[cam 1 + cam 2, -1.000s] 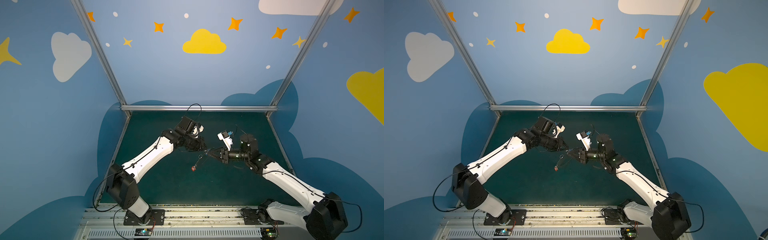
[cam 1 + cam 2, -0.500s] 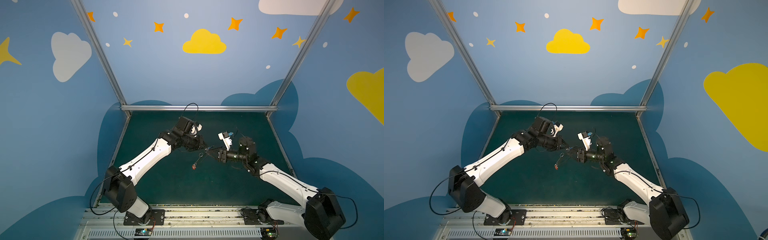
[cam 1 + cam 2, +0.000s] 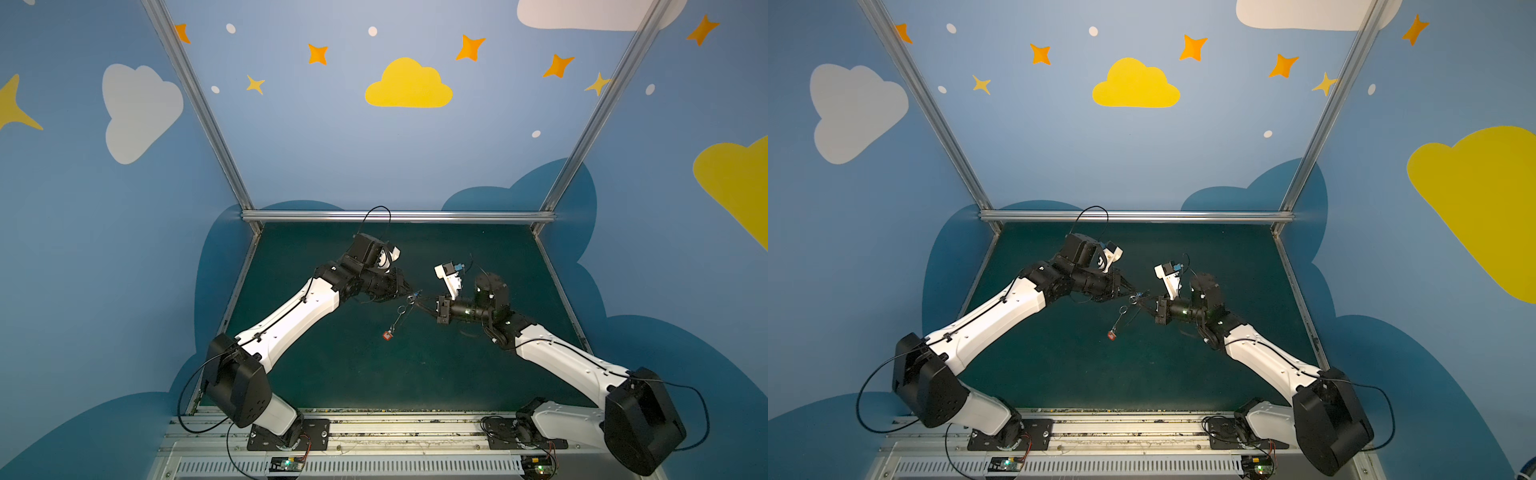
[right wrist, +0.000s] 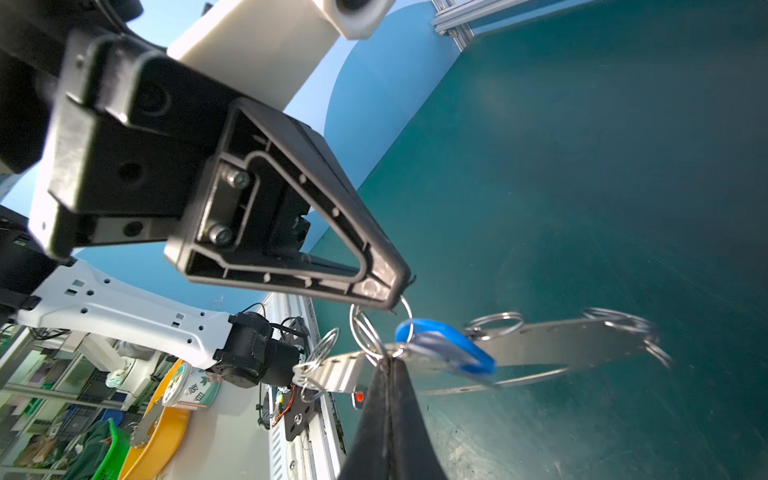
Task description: Put the keys on the keyring
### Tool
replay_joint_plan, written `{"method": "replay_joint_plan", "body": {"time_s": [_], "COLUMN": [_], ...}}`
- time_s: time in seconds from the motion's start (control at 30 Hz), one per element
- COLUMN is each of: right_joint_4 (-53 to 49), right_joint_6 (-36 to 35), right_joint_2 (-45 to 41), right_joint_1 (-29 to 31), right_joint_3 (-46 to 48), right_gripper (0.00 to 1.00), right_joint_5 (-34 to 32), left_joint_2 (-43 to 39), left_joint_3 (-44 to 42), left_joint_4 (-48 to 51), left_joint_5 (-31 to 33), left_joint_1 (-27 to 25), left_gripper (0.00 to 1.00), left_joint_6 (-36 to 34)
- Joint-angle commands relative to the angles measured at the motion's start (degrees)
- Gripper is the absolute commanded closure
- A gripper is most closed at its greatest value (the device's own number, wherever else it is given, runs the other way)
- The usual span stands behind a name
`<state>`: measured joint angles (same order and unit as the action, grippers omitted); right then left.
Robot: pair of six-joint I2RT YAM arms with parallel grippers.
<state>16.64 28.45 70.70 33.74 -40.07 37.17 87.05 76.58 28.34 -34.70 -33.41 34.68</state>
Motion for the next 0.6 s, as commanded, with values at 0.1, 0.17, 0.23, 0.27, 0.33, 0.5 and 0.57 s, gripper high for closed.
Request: {"method": "replay_joint_plan", "body": {"time_s": [0.1, 0.17, 0.23, 0.27, 0.33, 0.5, 0.57], "right_joint_4": [-5.6, -6.4, -6.1, -6.1, -6.1, -5.8, -5.3], "right_joint_6": [-2.5, -3.0, -2.6, -2.5, -2.4, -2.0, -2.2], "right_joint_2": [-2.0, -2.3, -2.8, -3.2, -3.9, -4.7, -4.9], "right_joint_1": [0.1, 0.1, 0.2, 0.2, 0.3, 0.2, 0.2], "right_joint_3": [-2.0, -2.0, -1.5, -1.4, -1.0, -1.2, -1.6], "right_gripper": [1.0, 1.0, 1.0, 1.0, 1.0, 1.0, 0.92], "right_joint_5": [-7.2, -7.3, -8.0, -8.4, -9.3, -10.9, -8.2], "left_joint_2": [-3.9, -4.6, -4.9, -5.0, -4.8, -4.1, -4.2], "left_joint_3": [-0.8, -1.1, -1.4, -1.5, -1.8, -1.7, -1.9], "left_joint_4": [-0.3, -0.1, -0.3, -0.5, -1.0, -1.2, -1.2], "left_joint_5": [-1.6, -1.7, -1.3, -1.3, -1.7, -3.2, -3.1], "left_joint_1": [1.3, 1.7, 1.8, 1.9, 1.9, 1.9, 2.1], "left_gripper": [0.96, 0.96, 0.96, 0.96, 0.96, 0.96, 0.96], "left_joint_6": [0.3, 0.3, 0.5, 0.6, 0.9, 1.4, 1.7]}}
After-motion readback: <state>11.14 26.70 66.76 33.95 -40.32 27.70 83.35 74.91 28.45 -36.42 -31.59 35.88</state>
